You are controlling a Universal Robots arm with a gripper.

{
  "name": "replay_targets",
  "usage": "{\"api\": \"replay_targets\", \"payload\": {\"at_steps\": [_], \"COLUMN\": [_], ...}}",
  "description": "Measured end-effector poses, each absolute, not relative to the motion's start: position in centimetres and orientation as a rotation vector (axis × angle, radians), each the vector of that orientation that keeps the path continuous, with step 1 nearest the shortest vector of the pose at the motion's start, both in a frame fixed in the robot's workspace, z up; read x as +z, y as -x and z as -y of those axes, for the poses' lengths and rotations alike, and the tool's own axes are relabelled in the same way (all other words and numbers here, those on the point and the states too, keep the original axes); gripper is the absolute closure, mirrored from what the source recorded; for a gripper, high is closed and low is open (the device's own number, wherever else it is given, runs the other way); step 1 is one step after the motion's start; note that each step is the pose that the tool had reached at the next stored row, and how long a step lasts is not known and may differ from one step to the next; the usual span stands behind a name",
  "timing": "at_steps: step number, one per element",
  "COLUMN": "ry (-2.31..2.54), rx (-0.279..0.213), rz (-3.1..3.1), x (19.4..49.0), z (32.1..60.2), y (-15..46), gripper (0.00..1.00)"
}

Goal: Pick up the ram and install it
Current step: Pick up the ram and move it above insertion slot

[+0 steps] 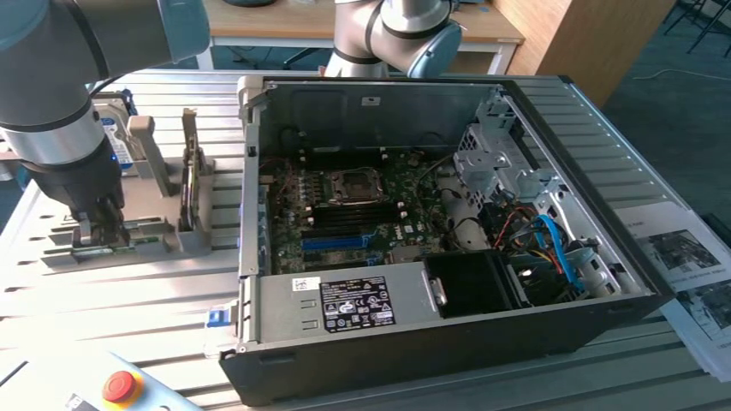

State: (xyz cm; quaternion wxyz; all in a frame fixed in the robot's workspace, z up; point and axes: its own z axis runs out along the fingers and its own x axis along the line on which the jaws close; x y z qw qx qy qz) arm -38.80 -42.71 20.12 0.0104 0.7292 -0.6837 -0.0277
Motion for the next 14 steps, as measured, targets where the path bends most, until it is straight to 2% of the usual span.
{"api": "replay_targets", "payload": {"at_steps": [14], "ry": [-2.275], "rx": [-0.086], "rz": [2.134], "x": [20.80], "z": [42.71], "y": [38.81], "gripper": [0.88]}}
